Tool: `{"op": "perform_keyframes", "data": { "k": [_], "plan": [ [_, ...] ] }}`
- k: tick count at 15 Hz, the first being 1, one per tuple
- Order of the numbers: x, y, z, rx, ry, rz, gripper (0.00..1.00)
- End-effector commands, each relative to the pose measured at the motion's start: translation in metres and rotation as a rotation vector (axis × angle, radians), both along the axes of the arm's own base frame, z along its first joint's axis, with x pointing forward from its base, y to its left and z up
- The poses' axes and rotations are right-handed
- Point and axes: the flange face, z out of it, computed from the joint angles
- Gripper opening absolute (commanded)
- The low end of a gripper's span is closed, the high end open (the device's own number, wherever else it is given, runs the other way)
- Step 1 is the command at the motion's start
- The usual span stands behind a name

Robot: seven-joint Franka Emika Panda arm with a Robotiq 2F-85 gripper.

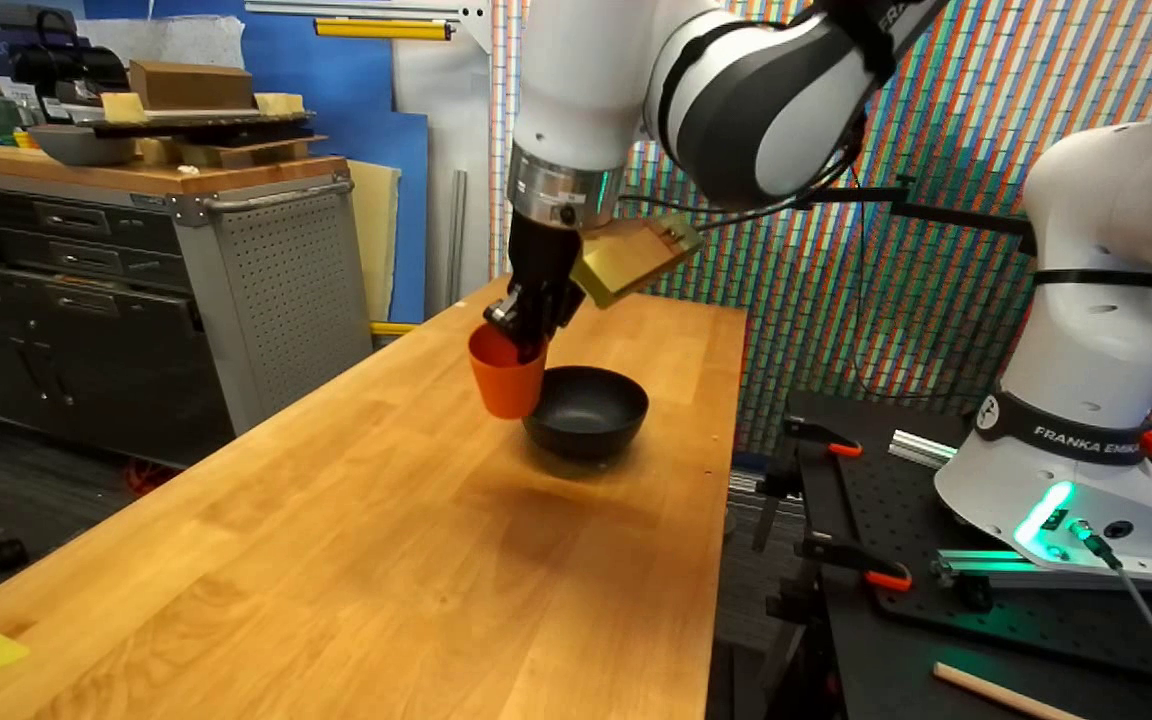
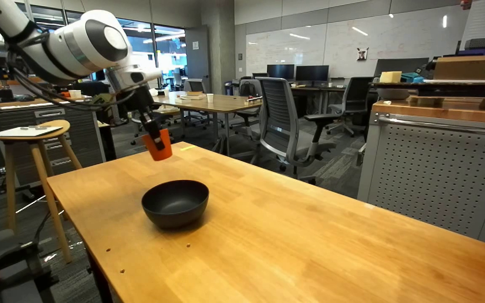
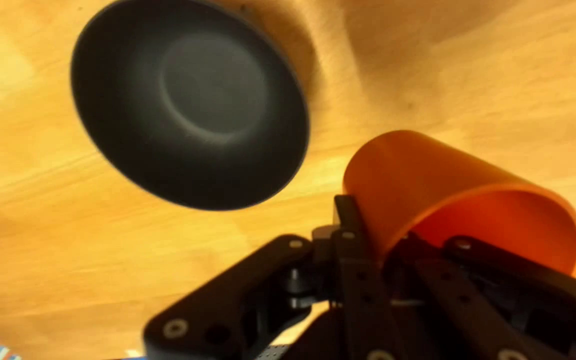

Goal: Put the cup in the bowl

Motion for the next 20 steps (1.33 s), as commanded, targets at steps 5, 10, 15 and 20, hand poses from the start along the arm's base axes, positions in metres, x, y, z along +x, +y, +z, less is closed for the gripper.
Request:
{"op": "perform_keyframes", "data": {
  "k": [5, 10, 15, 20],
  "plan": [
    [-0.002, -0.117, 0.012, -0.057, 0.006, -0.332, 0.02],
    [-0.019, -0.137, -0.046, 0.023, 0.179, -0.422, 0.02],
    [-0.027, -0.127, -0.094, 0.122, 0.287, -0.414, 0.03],
    [-0.023, -0.114, -0.099, 0.177, 0.233, -0.305, 0.30]
  ]
}}
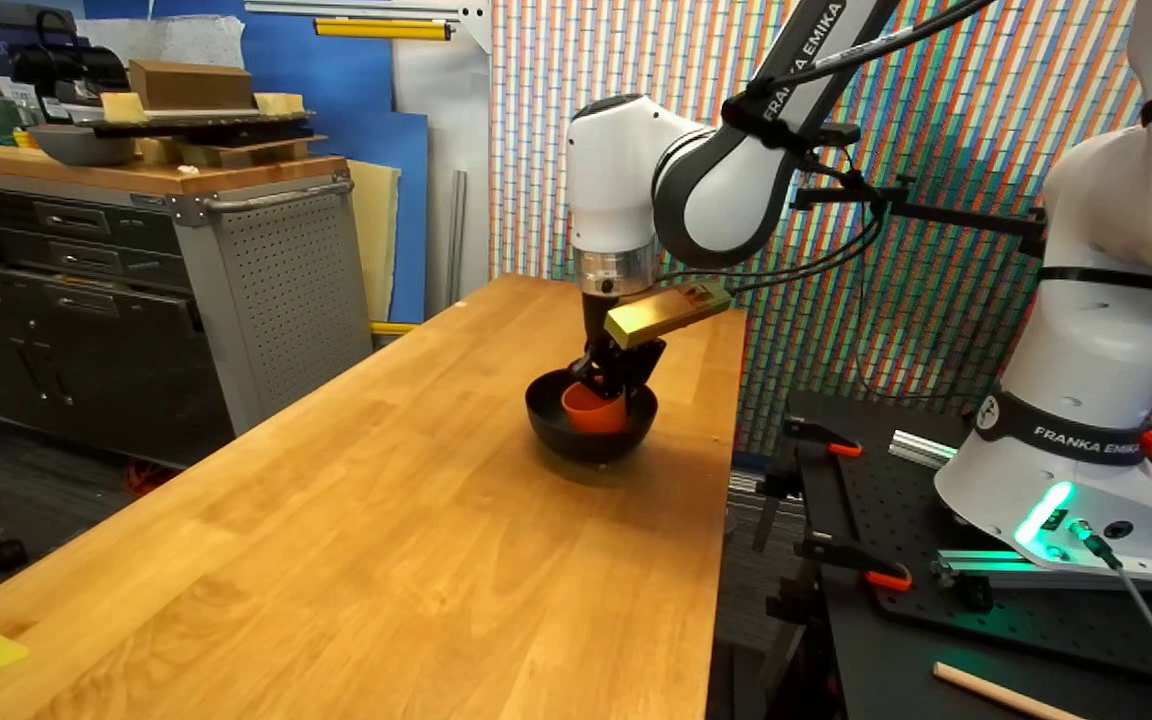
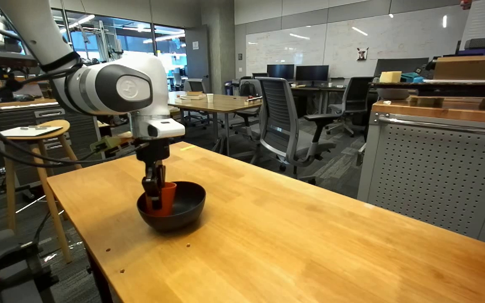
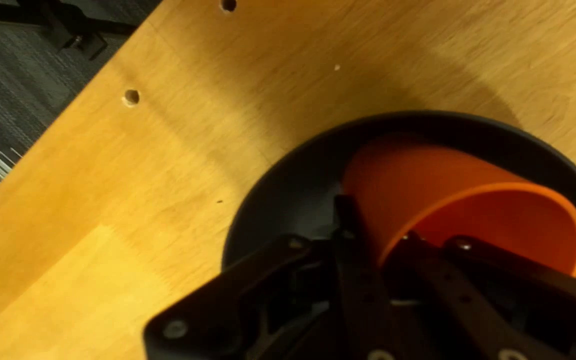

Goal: Put the cup in the bowl

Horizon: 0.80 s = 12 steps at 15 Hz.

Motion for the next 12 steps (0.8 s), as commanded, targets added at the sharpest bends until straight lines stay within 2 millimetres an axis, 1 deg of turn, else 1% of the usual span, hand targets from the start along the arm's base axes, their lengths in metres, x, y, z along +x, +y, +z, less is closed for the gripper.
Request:
{"op": "perform_keyframes", "data": {
  "k": [1, 2, 3, 5, 10, 12],
  "plan": [
    [0.005, 0.008, 0.010, 0.033, -0.070, 0.068, 0.31],
    [0.005, 0.010, 0.018, 0.028, -0.095, 0.085, 0.36],
    [0.005, 0.012, 0.027, 0.019, -0.120, 0.106, 0.45],
    [0.007, 0.015, 0.051, 0.005, -0.174, 0.141, 0.61],
    [0.005, 0.016, 0.130, -0.054, -0.302, 0.209, 0.98],
    [-0.004, 0.020, 0.159, -0.079, -0.342, 0.240, 1.00]
  ]
}}
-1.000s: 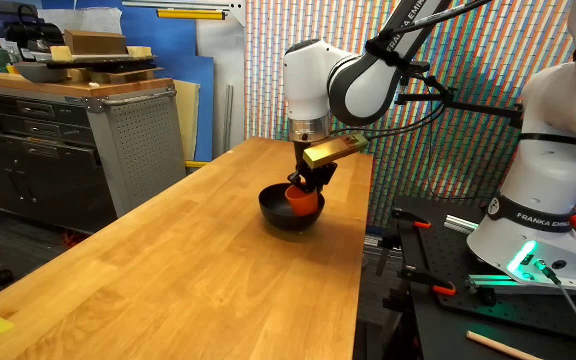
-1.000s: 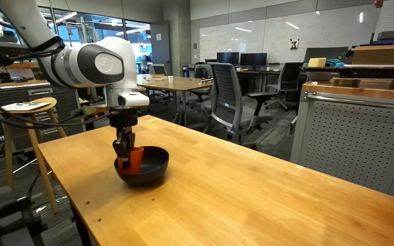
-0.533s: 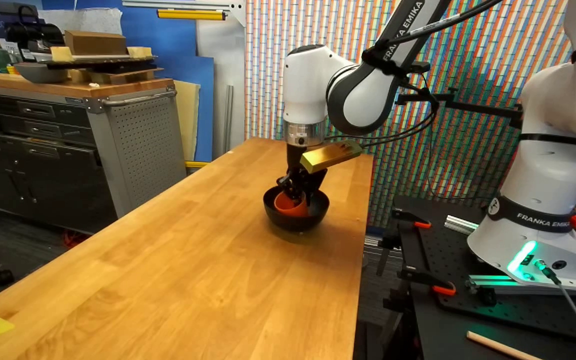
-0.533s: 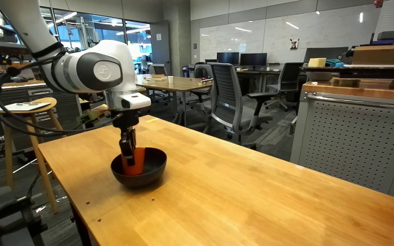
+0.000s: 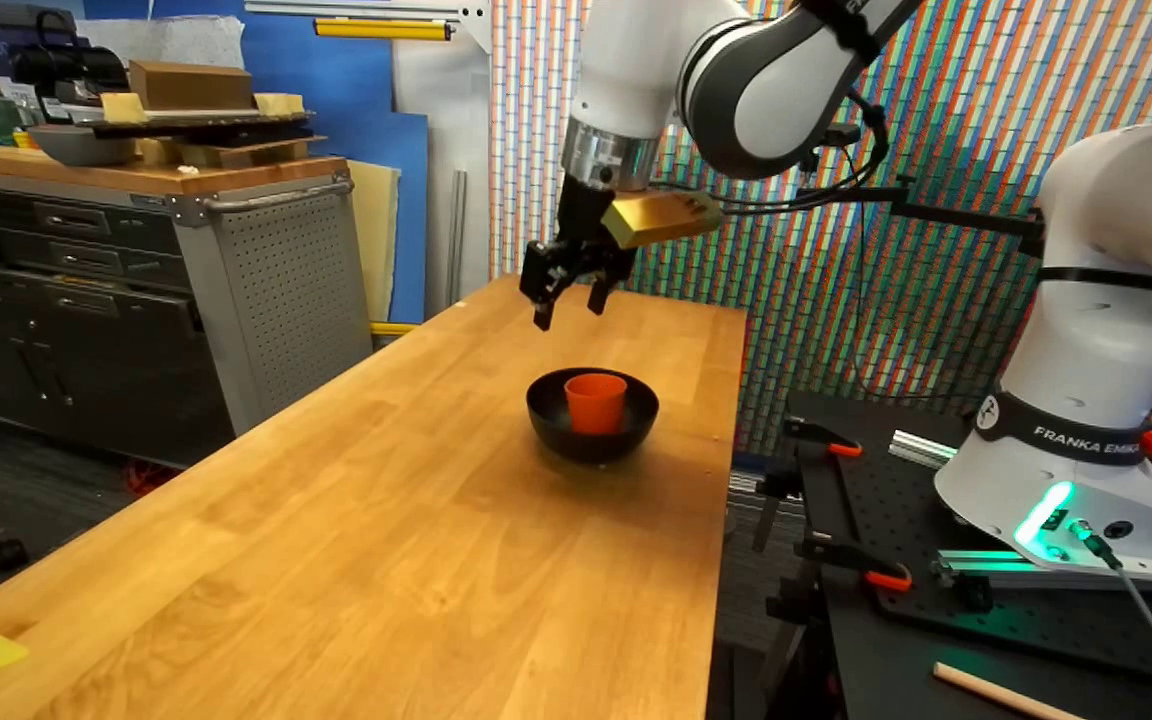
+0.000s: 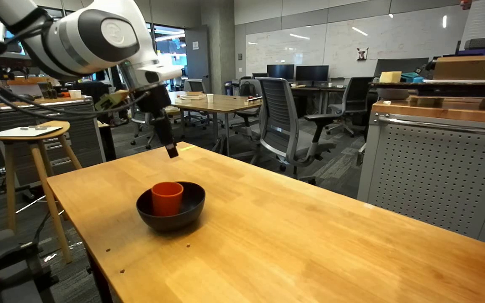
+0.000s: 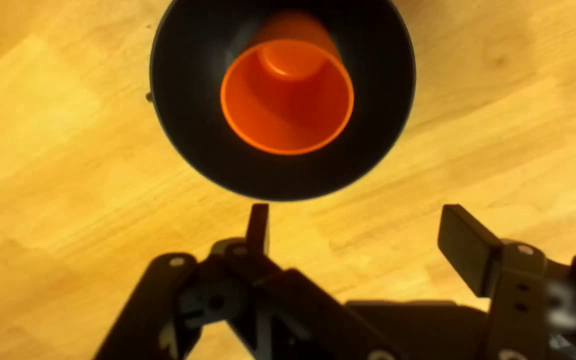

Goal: Put the cup in the bowl

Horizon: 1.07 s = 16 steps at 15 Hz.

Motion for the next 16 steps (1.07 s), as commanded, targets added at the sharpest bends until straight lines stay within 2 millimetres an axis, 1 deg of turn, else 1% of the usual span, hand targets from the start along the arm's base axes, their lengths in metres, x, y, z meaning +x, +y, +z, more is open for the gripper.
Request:
{"op": "perform_keyframes", "data": {
  "k": [1, 4, 6, 7, 9, 12, 13, 14, 16],
  "plan": [
    [-0.027, 0.006, 0.058, -0.046, -0.066, 0.049, 1.00],
    [-0.047, 0.027, 0.090, -0.061, -0.076, 0.123, 1.00],
    [-0.063, 0.046, 0.102, -0.072, -0.034, 0.207, 1.00],
    [-0.071, 0.055, 0.102, -0.076, 0.035, 0.257, 1.00],
    [-0.087, 0.066, 0.101, -0.072, 0.141, 0.325, 1.00],
    [-0.105, 0.074, 0.099, -0.099, 0.297, 0.426, 1.00],
    [-0.110, 0.074, 0.098, -0.116, 0.352, 0.453, 1.00],
    [-0.101, 0.073, 0.090, -0.114, 0.287, 0.393, 1.00],
    [-0.106, 0.073, 0.088, -0.127, 0.336, 0.425, 1.00]
  ]
}}
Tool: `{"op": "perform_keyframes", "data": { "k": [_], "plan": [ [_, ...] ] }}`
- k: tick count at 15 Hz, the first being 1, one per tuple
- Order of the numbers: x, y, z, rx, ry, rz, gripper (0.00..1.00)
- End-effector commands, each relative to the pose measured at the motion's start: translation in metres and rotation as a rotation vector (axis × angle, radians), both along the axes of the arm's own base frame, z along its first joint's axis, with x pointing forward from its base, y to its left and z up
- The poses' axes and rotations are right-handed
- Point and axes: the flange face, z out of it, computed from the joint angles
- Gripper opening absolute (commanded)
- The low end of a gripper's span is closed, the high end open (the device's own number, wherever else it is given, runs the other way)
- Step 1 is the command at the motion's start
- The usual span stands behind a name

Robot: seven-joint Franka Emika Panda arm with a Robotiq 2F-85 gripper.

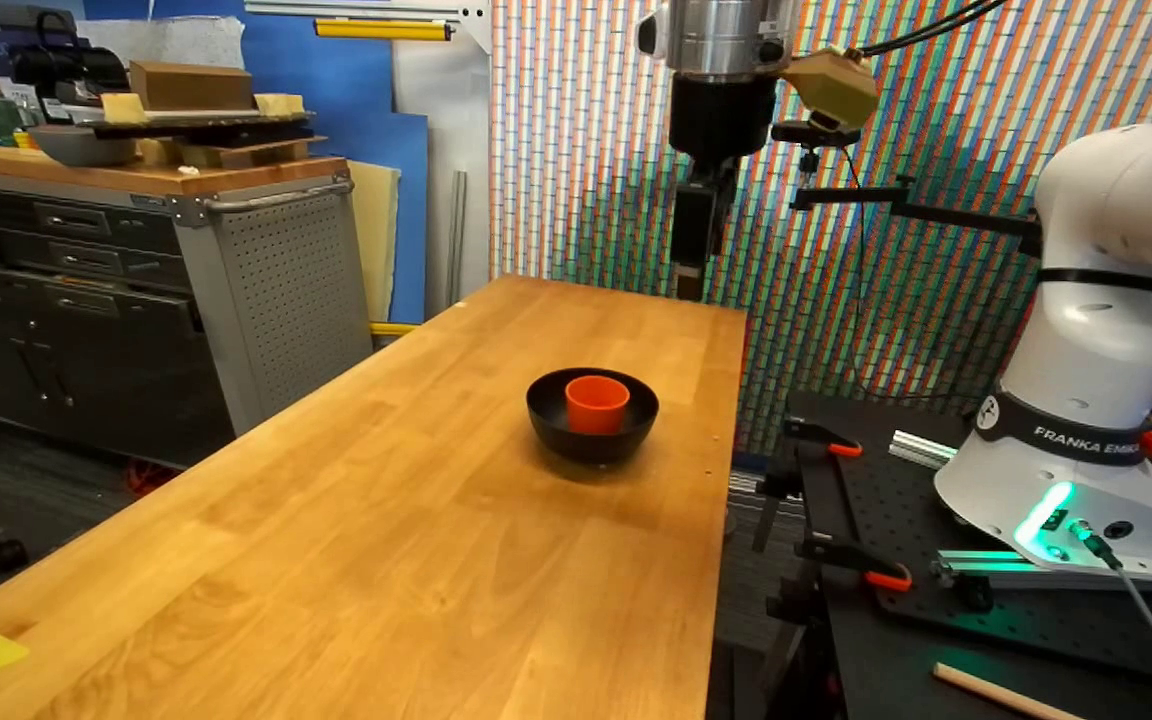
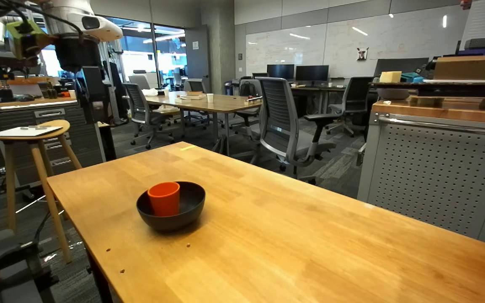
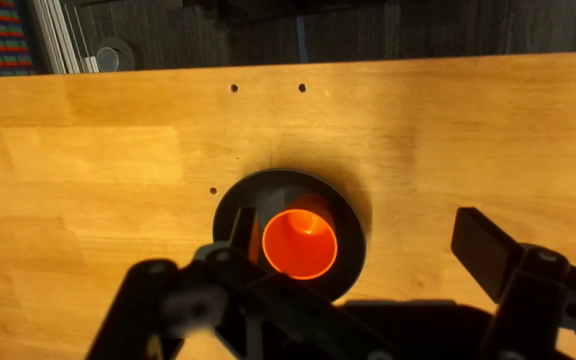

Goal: Put the cup in the bowl

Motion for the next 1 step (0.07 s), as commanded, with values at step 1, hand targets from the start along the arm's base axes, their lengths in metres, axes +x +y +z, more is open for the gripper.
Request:
{"op": "perform_keyframes", "data": {
  "k": [1],
  "plan": [
    [-0.0003, -0.0001, 0.0001, -0.001, 0.007, 0.006, 1.00]
  ]
}}
